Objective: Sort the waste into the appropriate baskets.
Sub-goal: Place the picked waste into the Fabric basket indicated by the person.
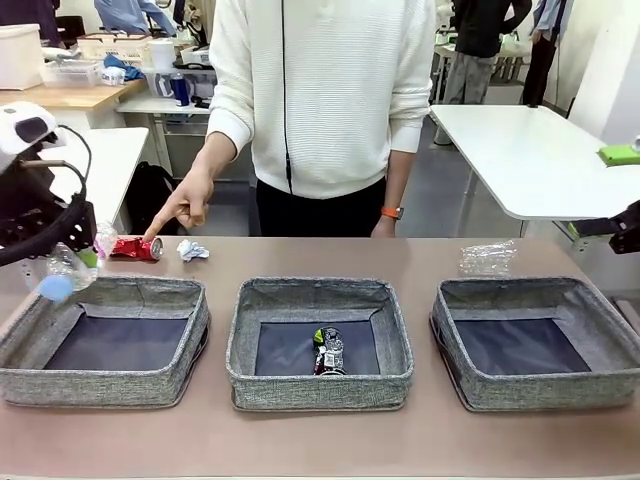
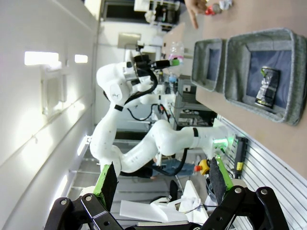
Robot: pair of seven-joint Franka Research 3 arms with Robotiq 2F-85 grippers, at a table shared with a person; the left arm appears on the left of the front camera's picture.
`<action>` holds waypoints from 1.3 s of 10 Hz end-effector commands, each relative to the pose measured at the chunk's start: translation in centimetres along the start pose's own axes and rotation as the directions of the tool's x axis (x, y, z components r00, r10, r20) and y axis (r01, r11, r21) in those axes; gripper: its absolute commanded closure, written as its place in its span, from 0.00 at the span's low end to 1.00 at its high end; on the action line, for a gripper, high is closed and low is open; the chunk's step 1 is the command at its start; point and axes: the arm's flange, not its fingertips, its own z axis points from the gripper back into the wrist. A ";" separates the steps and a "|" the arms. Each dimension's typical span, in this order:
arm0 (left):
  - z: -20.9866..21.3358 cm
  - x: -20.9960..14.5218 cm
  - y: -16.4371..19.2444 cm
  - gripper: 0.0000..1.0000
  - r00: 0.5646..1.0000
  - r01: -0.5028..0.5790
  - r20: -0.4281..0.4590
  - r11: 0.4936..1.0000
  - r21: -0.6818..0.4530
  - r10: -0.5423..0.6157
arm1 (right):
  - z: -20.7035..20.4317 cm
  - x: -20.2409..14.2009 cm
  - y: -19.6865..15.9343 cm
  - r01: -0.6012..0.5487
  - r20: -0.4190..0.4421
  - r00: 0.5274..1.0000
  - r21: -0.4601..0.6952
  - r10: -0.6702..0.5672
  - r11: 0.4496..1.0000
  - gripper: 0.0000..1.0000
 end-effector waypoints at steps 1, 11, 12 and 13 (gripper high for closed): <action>-1.3 -2.1 0.5 0.70 1.000 0.016 0.017 1.000 -0.014 -0.015 | 0.1 0.1 0.4 0.005 -0.008 1.000 -0.004 -0.005 1.000 0.00; 0.3 -1.4 0.6 0.00 1.000 -0.005 -0.017 0.990 -0.142 0.003 | 0.1 0.1 0.4 0.005 -0.008 1.000 -0.004 -0.005 1.000 0.00; 0.9 -1.4 0.6 0.00 0.999 -0.014 -0.031 0.980 -0.199 0.008 | 0.1 0.1 0.4 0.005 -0.008 1.000 -0.004 -0.005 1.000 0.00; 1.9 -1.3 0.6 0.00 0.998 -0.037 -0.066 0.959 -0.282 0.019 | 0.1 0.1 0.4 0.005 -0.008 1.000 -0.004 -0.005 1.000 0.00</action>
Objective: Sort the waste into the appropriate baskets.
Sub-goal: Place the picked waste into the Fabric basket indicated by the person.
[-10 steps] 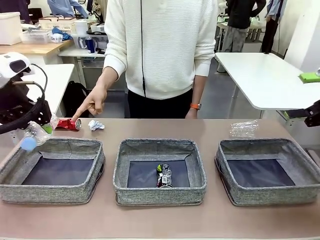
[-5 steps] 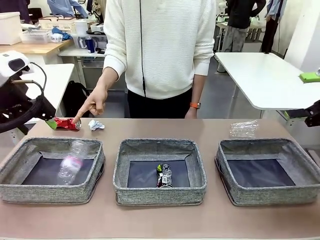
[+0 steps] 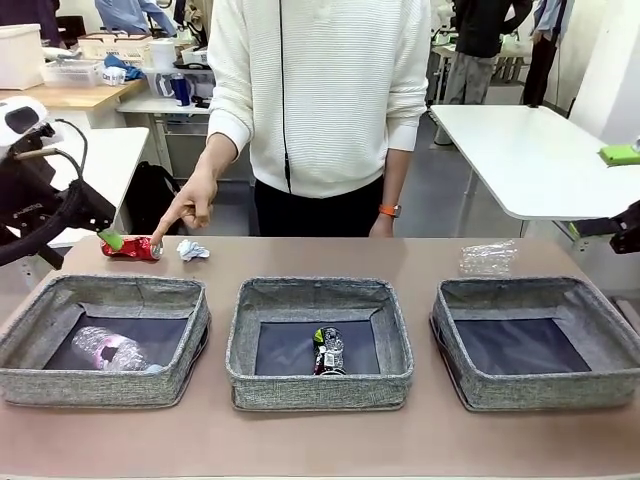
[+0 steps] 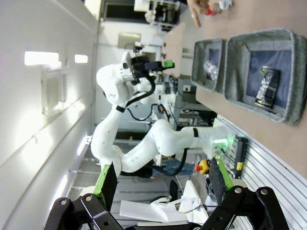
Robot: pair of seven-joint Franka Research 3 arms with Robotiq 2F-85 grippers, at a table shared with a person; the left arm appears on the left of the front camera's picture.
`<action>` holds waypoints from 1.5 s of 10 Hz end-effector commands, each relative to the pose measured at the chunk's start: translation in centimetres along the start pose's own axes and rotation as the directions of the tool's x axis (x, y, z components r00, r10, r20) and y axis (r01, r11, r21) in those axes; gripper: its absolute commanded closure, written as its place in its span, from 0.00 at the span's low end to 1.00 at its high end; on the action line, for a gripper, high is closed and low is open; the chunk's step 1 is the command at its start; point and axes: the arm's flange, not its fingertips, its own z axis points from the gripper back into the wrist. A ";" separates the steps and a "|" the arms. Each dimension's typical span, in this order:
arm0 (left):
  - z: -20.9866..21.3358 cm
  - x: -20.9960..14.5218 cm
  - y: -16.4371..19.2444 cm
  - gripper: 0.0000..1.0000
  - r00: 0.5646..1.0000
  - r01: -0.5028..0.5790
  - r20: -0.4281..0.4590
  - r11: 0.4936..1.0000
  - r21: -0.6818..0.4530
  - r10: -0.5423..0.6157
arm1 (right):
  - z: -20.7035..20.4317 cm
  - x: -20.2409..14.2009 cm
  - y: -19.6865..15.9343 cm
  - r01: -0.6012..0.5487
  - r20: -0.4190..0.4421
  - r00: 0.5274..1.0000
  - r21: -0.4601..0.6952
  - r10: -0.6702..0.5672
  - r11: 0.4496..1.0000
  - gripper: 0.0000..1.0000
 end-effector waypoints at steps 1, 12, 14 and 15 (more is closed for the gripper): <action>2.3 -0.6 0.4 0.00 0.997 -0.024 -0.079 0.971 -0.237 0.005 | 0.1 0.1 0.4 0.005 -0.008 1.000 -0.004 -0.005 1.000 0.00; 5.6 1.8 4.2 0.00 0.974 -0.181 -0.219 0.398 -0.899 -0.052 | 0.1 0.1 0.4 0.005 -0.008 1.000 -0.004 -0.005 1.000 0.00; 5.6 1.8 4.2 0.00 0.974 -0.181 -0.219 0.398 -0.899 -0.052 | 0.1 0.1 0.4 0.005 -0.008 1.000 -0.004 -0.005 1.000 0.00; 5.6 1.8 4.2 0.00 0.974 -0.181 -0.219 0.398 -0.899 -0.052 | 0.1 0.1 0.4 0.005 -0.008 1.000 -0.004 -0.005 1.000 0.00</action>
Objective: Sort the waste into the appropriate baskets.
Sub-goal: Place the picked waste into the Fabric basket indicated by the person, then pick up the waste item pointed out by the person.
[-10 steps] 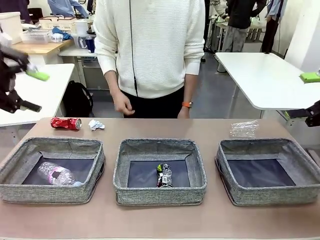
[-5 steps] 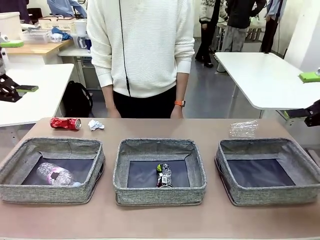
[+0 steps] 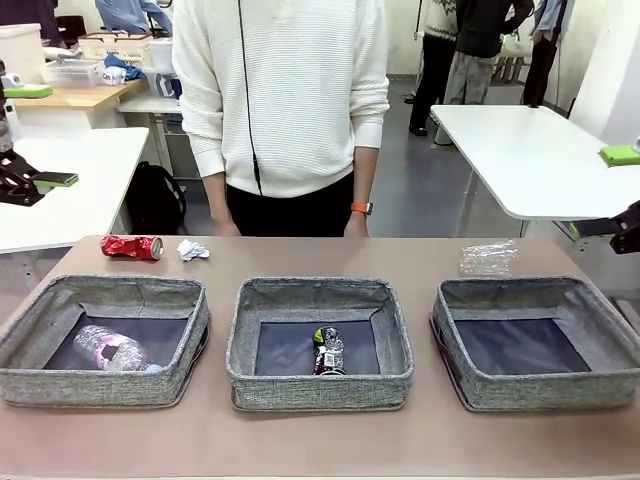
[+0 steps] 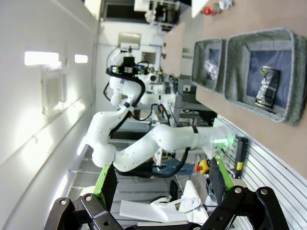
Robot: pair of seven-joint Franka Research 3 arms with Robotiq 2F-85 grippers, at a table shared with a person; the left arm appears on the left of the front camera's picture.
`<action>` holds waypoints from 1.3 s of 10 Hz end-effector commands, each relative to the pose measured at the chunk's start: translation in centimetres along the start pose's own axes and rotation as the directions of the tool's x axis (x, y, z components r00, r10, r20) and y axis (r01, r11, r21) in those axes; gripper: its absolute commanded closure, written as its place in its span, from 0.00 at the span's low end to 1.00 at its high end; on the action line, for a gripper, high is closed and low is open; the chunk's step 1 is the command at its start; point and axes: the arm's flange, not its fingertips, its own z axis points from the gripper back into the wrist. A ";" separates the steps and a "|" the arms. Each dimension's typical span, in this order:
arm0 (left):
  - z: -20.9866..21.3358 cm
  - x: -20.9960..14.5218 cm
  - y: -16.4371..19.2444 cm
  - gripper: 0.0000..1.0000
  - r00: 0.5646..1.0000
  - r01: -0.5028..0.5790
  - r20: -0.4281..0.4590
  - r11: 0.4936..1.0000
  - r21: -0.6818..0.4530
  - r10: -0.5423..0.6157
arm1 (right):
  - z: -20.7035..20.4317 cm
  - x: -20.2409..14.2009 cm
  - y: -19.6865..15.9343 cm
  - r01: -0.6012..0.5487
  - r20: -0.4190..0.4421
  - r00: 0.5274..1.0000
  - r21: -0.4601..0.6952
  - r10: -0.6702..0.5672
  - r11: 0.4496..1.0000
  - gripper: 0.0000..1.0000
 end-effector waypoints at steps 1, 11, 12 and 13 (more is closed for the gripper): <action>-0.1 -0.1 -0.2 0.00 1.000 0.014 0.000 1.000 -0.025 -0.014 | 0.1 0.1 0.4 0.005 -0.008 1.000 -0.005 -0.005 1.000 0.00; -0.1 -0.1 -0.2 0.00 1.000 0.014 0.000 1.000 -0.025 -0.014 | 0.1 0.1 0.4 0.005 -0.008 1.000 -0.005 -0.005 1.000 0.00; -0.1 -0.1 -0.2 0.00 1.000 0.014 0.000 1.000 -0.025 -0.014 | 0.1 0.1 0.4 0.005 -0.008 1.000 -0.005 -0.005 1.000 0.00; -0.1 -0.1 -0.2 0.00 1.000 0.014 0.000 1.000 -0.025 -0.014 | 0.1 0.1 0.4 0.005 -0.008 1.000 -0.005 -0.005 1.000 0.00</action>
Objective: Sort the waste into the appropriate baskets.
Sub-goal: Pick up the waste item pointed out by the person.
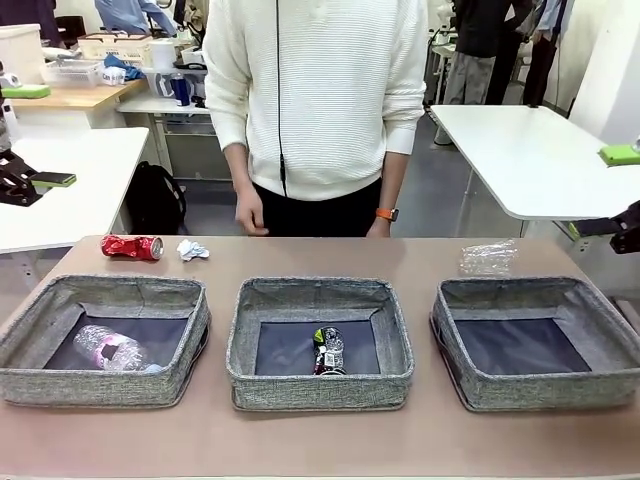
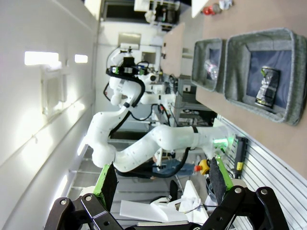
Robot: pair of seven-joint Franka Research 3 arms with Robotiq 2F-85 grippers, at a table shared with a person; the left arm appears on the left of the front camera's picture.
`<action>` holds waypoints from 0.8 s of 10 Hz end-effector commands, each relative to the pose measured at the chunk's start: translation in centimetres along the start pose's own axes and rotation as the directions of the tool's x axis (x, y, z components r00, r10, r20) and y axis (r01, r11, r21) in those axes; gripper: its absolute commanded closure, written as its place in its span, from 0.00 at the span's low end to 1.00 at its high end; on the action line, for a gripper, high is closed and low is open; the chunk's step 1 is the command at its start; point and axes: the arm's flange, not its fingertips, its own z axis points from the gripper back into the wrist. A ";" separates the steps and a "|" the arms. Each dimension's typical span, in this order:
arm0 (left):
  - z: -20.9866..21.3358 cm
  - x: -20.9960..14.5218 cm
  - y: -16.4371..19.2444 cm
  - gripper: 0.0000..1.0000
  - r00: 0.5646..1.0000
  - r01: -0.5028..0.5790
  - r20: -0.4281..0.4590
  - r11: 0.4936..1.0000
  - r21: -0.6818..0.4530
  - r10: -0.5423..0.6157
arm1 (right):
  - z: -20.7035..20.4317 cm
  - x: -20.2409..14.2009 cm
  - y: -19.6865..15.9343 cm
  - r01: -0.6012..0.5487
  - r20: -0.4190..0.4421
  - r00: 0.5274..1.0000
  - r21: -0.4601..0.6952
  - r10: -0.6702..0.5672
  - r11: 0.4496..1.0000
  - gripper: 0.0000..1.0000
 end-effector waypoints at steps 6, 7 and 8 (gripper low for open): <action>-0.2 0.0 -0.2 0.00 1.000 0.015 -0.001 1.000 -0.028 -0.015 | 0.1 0.1 0.4 0.005 -0.008 1.000 -0.005 -0.005 1.000 0.00; -0.2 0.0 -0.2 0.00 1.000 0.015 -0.001 1.000 -0.028 -0.015 | 0.1 0.1 0.4 0.005 -0.008 1.000 -0.005 -0.005 1.000 0.00; -0.2 0.0 -0.2 0.00 1.000 0.015 -0.001 1.000 -0.028 -0.015 | 0.1 0.1 0.4 0.005 -0.008 1.000 -0.005 -0.005 1.000 0.00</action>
